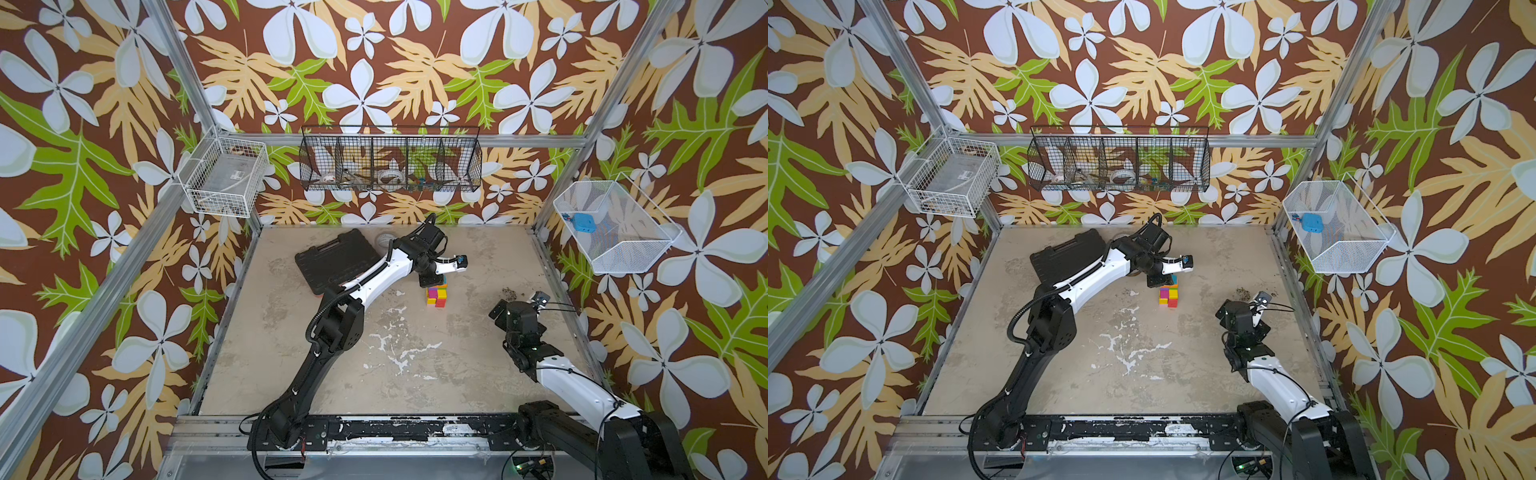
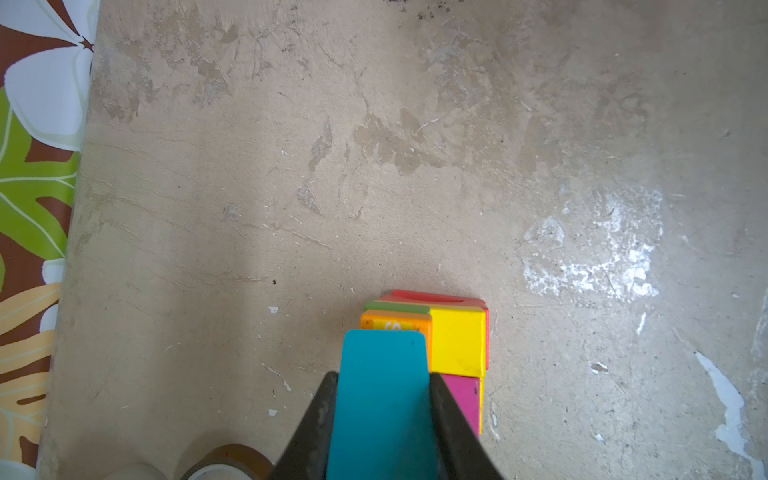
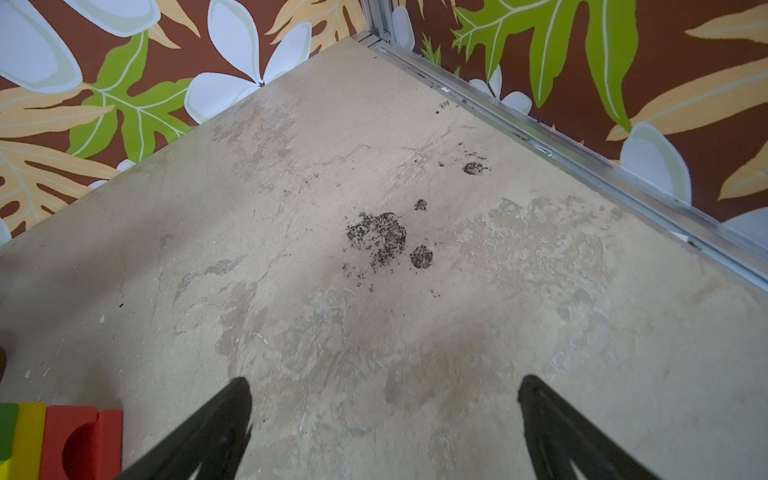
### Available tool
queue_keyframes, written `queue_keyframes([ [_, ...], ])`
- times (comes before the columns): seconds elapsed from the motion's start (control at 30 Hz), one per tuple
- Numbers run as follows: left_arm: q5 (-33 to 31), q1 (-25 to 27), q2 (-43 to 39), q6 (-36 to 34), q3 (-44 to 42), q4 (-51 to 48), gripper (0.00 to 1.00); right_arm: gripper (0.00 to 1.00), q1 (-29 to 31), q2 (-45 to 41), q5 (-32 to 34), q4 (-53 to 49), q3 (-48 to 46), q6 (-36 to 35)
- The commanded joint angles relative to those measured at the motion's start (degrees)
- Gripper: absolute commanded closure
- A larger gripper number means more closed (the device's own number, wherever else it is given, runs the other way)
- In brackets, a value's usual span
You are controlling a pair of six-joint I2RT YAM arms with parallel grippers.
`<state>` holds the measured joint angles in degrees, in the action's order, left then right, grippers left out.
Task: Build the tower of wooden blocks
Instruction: 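Lower the teal block onto the top of the tower with the left gripper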
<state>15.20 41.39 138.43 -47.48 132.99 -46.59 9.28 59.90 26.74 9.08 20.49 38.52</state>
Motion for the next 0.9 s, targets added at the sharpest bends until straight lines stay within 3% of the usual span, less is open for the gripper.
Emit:
queue_keyframes([
  [0.0,0.03,0.03,0.22,-0.68,-0.01,0.51,1.00,0.00,-0.05,0.23,-0.20,-0.03,0.51,-0.40],
  [0.87,1.85,0.14,-0.82,-0.95,-0.60,0.58,1.00,0.00,-0.05,1.19,-0.46,-0.12,1.09,-0.55],
])
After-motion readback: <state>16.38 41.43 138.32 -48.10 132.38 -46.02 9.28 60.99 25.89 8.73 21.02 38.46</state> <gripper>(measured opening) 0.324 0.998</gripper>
